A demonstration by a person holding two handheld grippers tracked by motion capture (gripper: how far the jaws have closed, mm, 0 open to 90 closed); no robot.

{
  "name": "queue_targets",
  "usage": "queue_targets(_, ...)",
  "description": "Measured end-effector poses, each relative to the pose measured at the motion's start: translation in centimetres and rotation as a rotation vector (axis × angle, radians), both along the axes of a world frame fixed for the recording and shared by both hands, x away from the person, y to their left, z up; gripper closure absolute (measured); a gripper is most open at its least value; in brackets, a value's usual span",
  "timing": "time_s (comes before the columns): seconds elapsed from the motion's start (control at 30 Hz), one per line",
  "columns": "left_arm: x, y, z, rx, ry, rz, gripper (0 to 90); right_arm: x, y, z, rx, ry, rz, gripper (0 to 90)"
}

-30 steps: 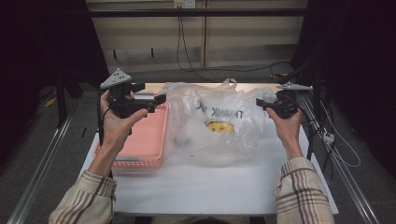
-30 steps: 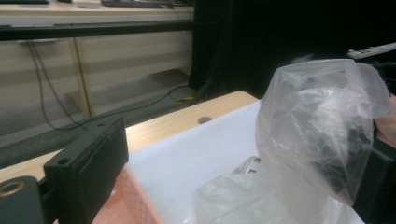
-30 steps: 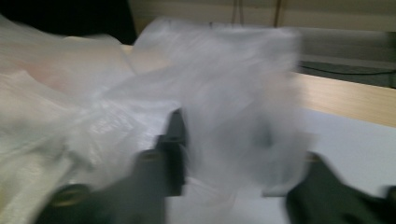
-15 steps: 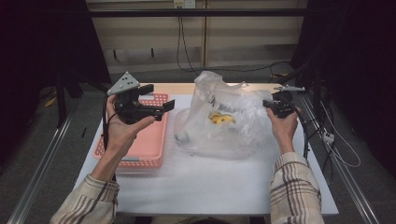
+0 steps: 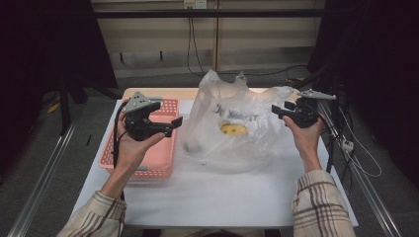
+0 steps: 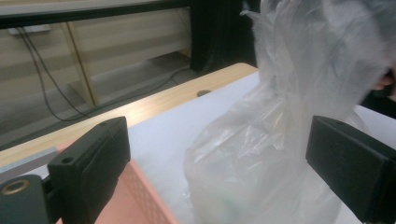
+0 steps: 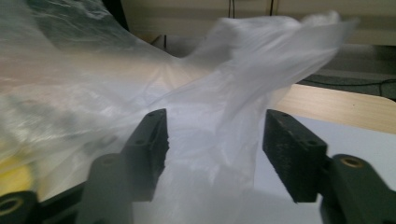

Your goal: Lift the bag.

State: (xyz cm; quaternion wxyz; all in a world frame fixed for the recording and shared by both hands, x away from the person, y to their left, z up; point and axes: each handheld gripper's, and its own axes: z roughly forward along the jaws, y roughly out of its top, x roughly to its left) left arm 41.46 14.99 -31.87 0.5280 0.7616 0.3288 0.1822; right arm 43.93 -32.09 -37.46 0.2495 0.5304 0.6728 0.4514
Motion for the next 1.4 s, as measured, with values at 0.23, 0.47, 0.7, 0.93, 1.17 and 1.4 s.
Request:
queue_targets(0.23,-0.1,0.8,-0.6,0.006,0.009,0.029,6.2,-2.2,-0.6,0.2,-0.025,-0.001,0.009,30.9)
queue_targets(0.47,-0.9,1.3,-1.1,0.014,0.012,0.036,5.1,-4.1,-0.3,0.1,-0.024,0.014,0.024,27.1)
queue_targets(0.7,-2.2,2.3,-2.0,0.011,0.017,0.076,4.8,-5.8,0.1,-0.7,-0.013,0.036,0.041,20.7)
queue_targets(0.93,-4.2,3.0,-2.9,0.039,0.024,0.074,5.7,-7.9,1.3,-0.1,0.004,0.002,0.078,18.5)
queue_targets(1.17,-5.9,3.7,-3.7,0.052,0.024,0.063,6.0,-9.9,2.8,-0.4,-0.004,0.032,0.082,16.3)
queue_targets(1.4,-7.5,4.2,-4.4,0.063,0.031,0.063,6.1,-11.7,3.3,-0.6,-0.032,0.009,0.079,15.5)
